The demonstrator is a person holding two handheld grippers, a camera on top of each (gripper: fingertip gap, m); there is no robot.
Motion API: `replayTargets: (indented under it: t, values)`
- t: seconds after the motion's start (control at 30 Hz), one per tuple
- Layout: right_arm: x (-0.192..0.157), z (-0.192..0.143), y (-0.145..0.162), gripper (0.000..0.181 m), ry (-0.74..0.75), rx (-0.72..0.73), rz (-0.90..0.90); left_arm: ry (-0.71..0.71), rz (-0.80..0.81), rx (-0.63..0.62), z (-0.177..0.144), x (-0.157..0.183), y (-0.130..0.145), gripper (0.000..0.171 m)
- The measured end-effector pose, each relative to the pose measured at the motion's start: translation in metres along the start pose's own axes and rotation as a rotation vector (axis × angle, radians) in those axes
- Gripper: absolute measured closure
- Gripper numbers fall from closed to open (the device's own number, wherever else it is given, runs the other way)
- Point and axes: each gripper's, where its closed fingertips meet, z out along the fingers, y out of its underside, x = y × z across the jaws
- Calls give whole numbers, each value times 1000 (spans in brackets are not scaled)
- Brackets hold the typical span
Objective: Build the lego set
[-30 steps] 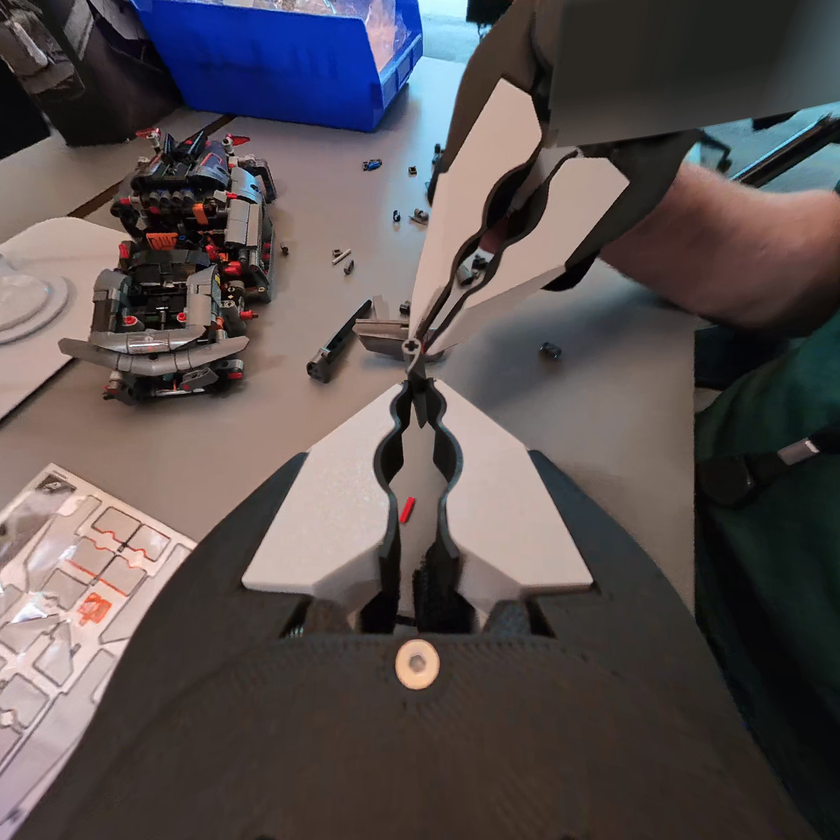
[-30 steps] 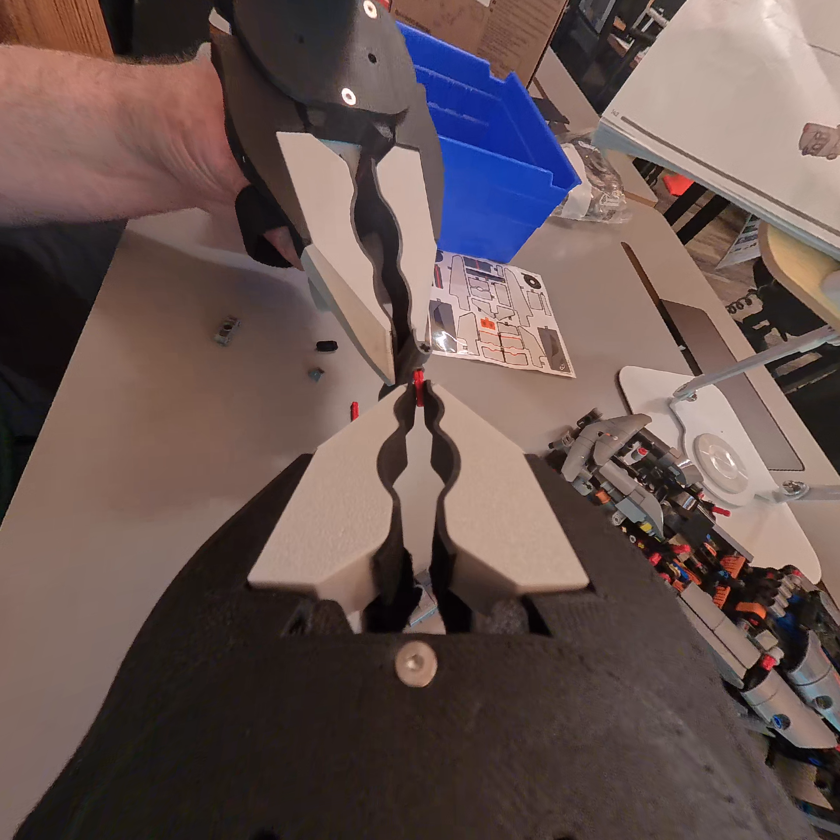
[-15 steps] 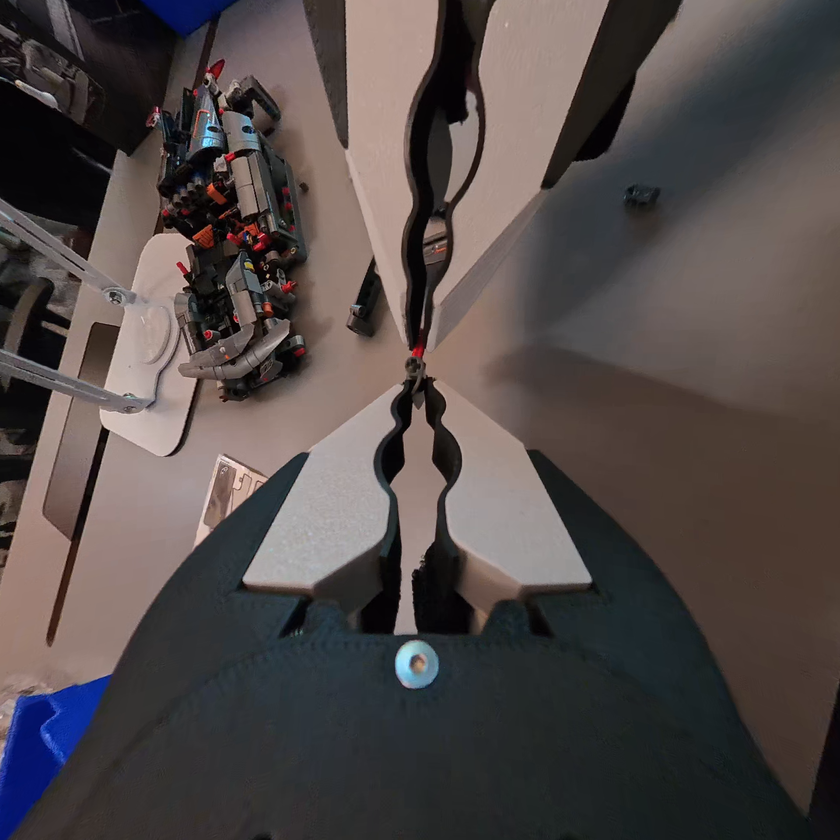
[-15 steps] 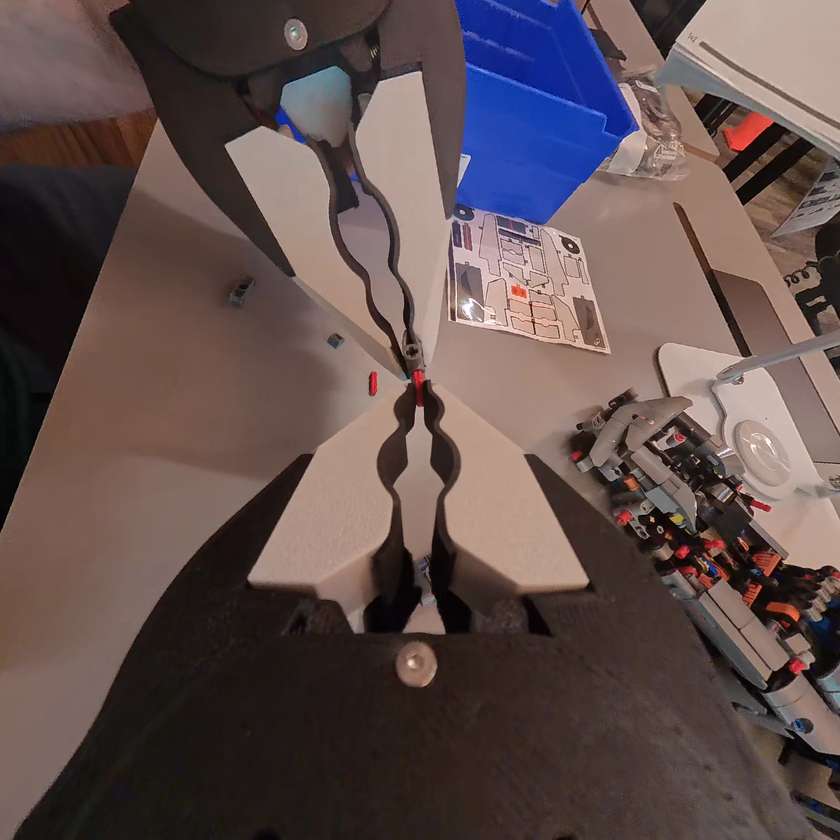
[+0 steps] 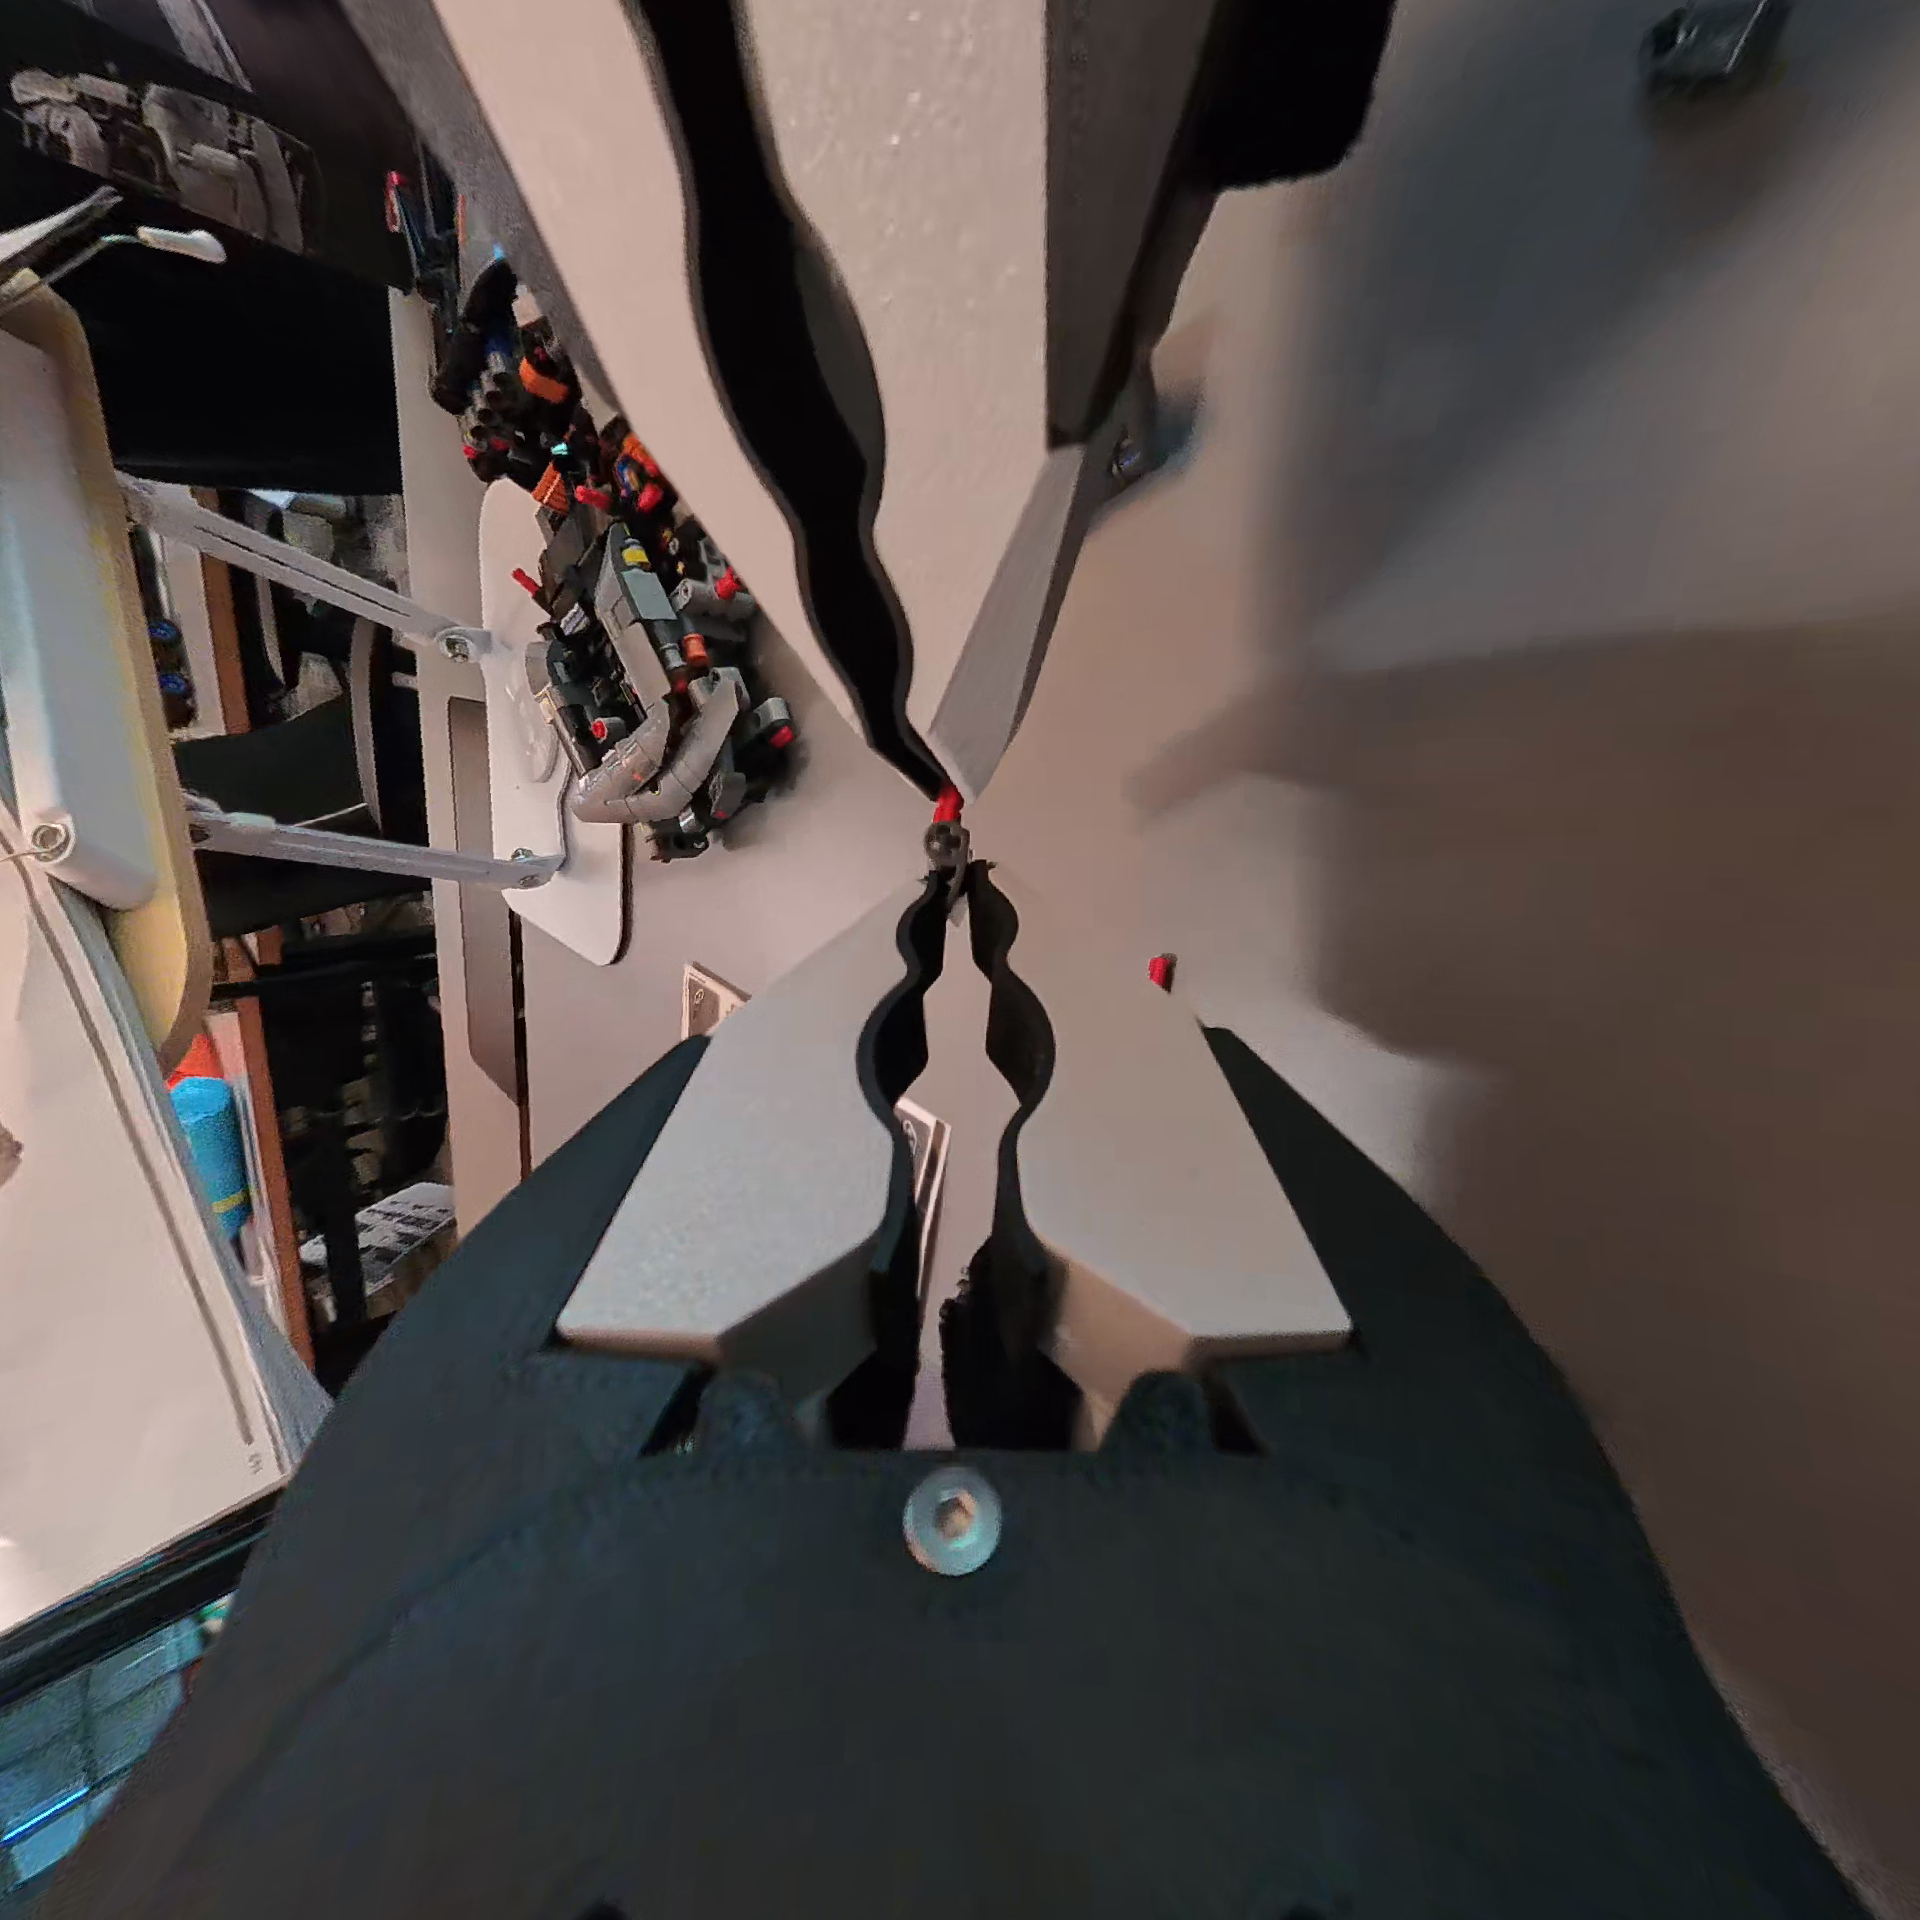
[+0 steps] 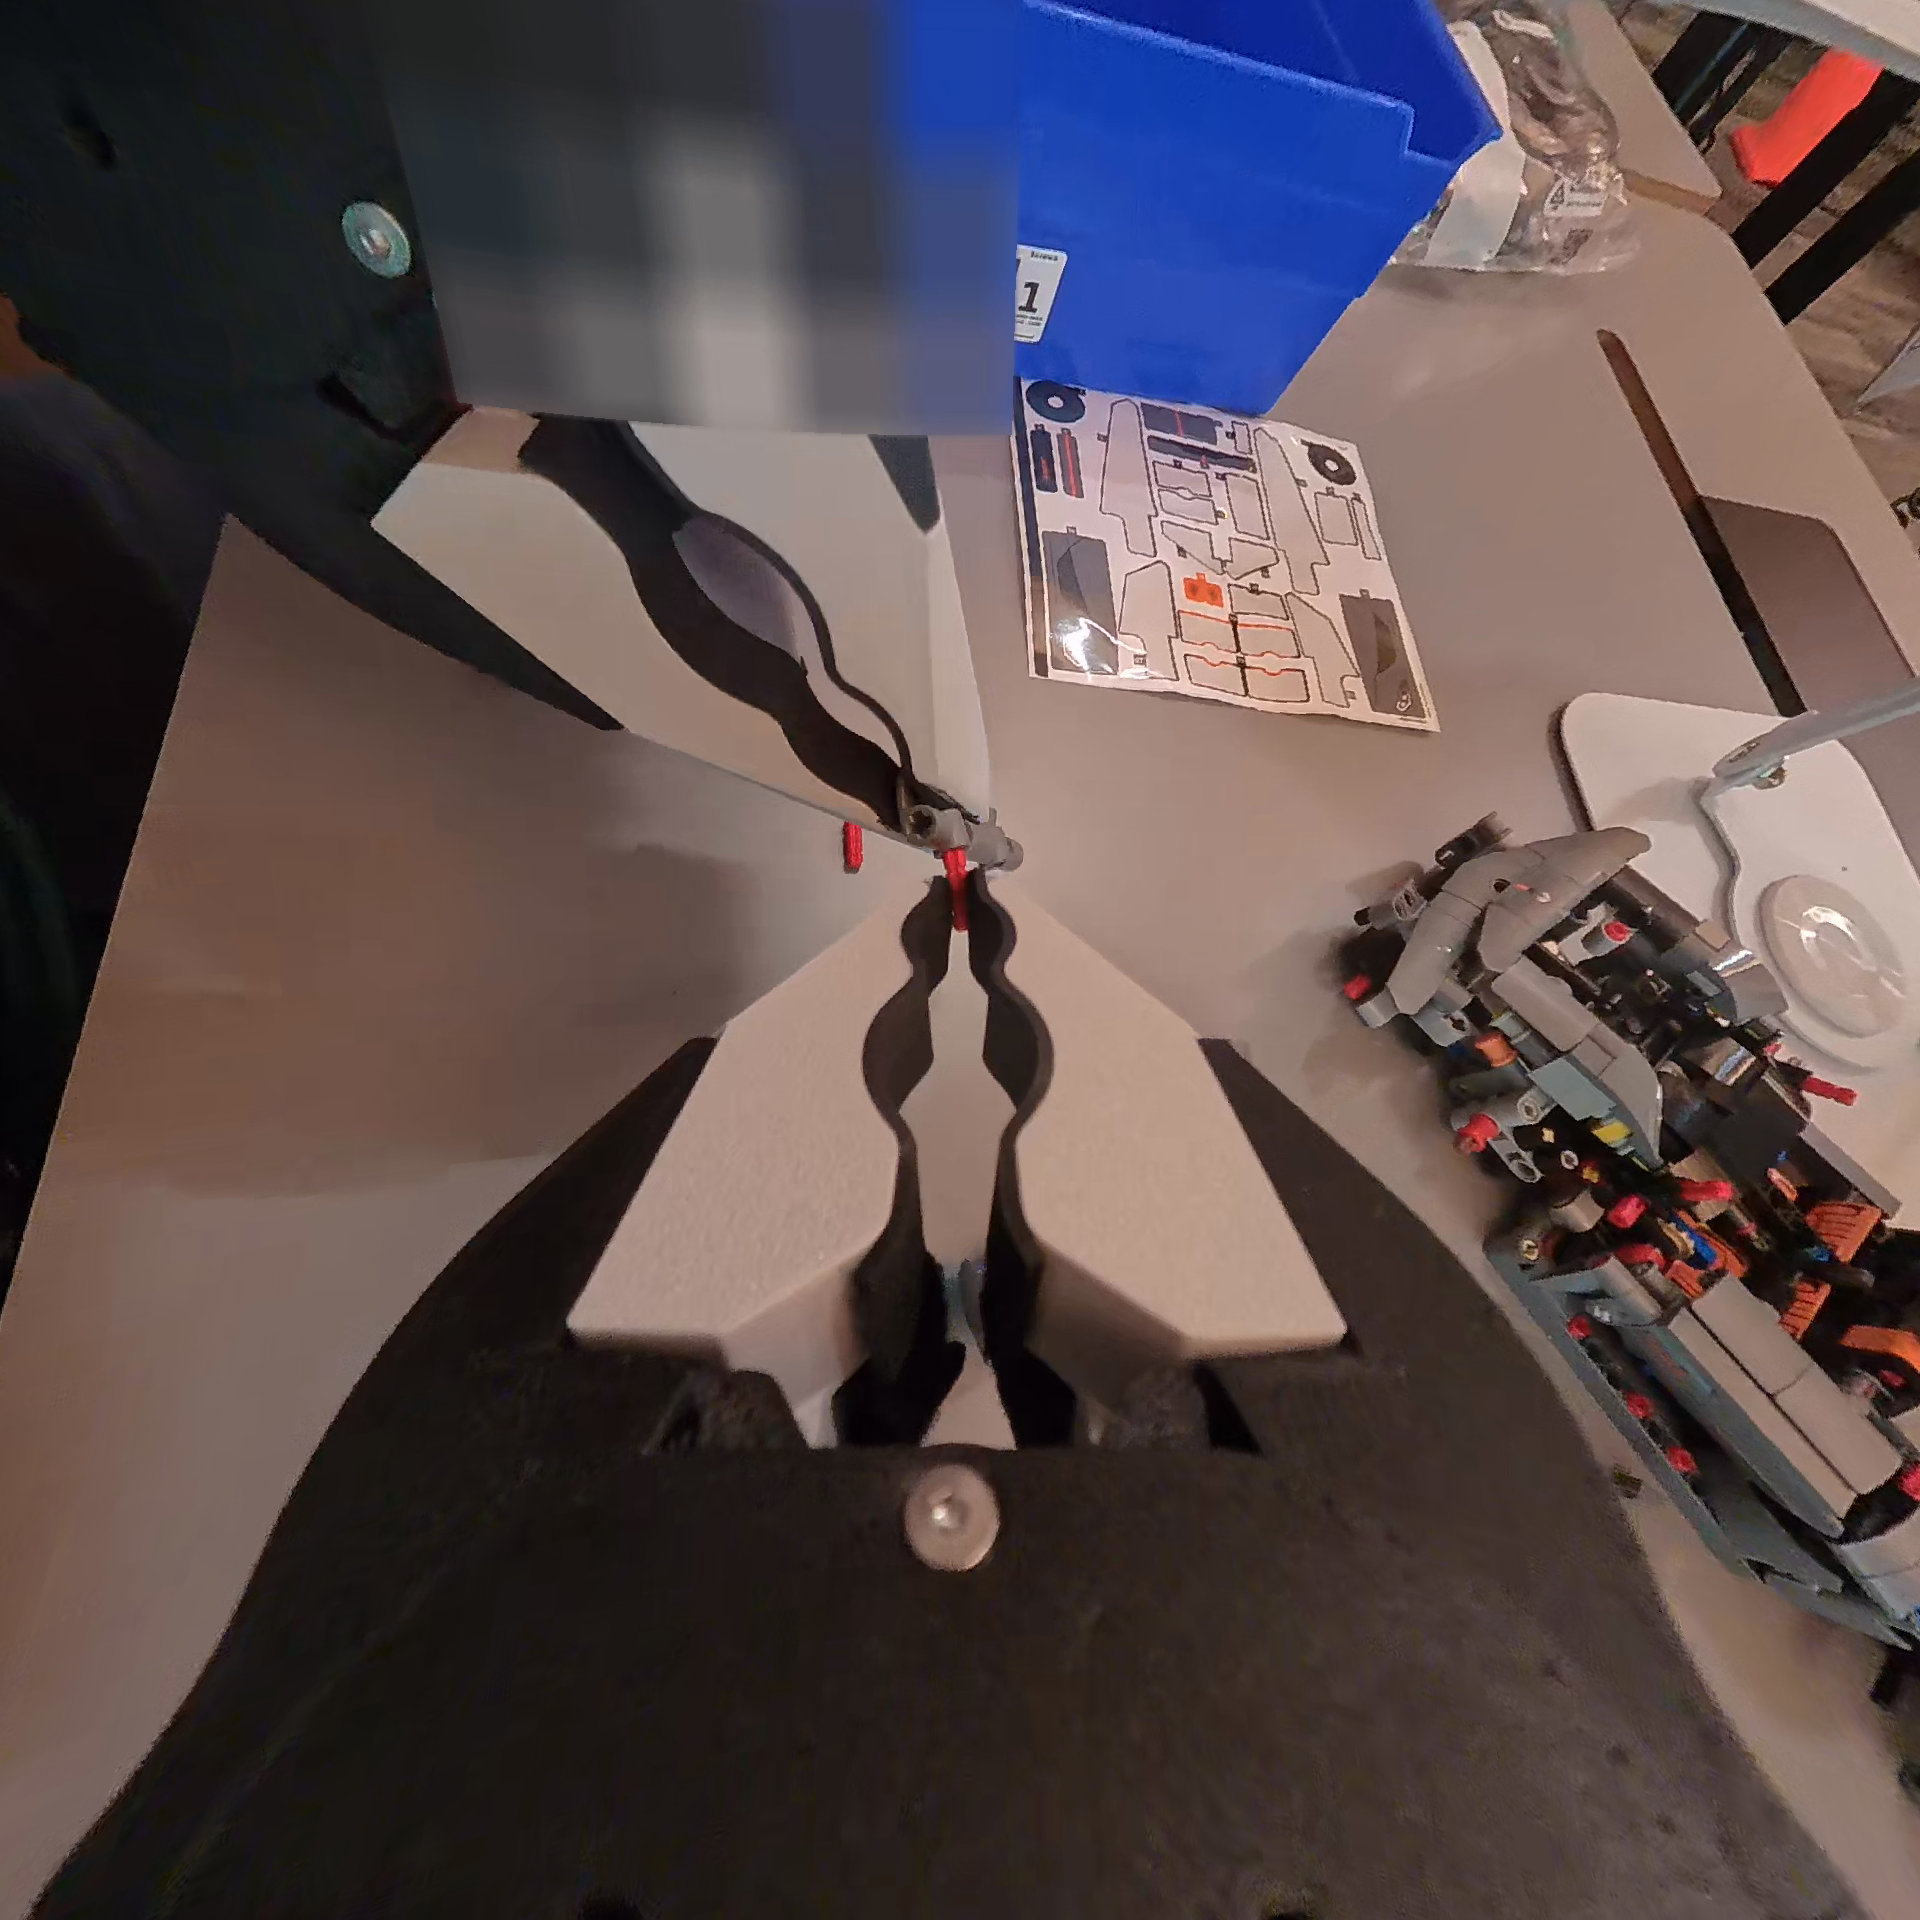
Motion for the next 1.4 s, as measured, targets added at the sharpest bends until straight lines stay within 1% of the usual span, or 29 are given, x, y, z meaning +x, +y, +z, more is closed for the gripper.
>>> replayTargets:
  t: [0.03,0.13,0.3,0.37,0.43,0.6,0.93,1.07,1.3,1.4]
  values:
    - [0,0,0,181,-1,0,2,3,4,-7,0,0,0,170]
    - [1,-1,-2,181,28,9,-26,38,-38,0,-1,-1,-1,170]
    - [7,-7,-11,181,130,27,-127,71,-156,67,-6,-8,-5,171]
    - [9,-7,-14,181,201,0,-204,65,-162,87,-7,-11,-4,171]
    - [9,-5,-16,181,251,-27,-261,68,-159,78,-7,-10,-2,171]
    - [8,-2,-15,181,315,-84,-355,80,-135,57,-7,-9,1,171]
    - [4,-1,-14,181,306,-92,-394,122,-48,23,-7,-6,3,171]
    - [0,0,-14,181,279,-78,-400,148,0,7,-8,-3,4,171]
    - [-3,-7,-20,181,206,22,-327,164,42,51,-11,-4,-3,171]
    - [-2,-8,-19,181,184,39,-299,170,40,63,-11,-4,-4,171]
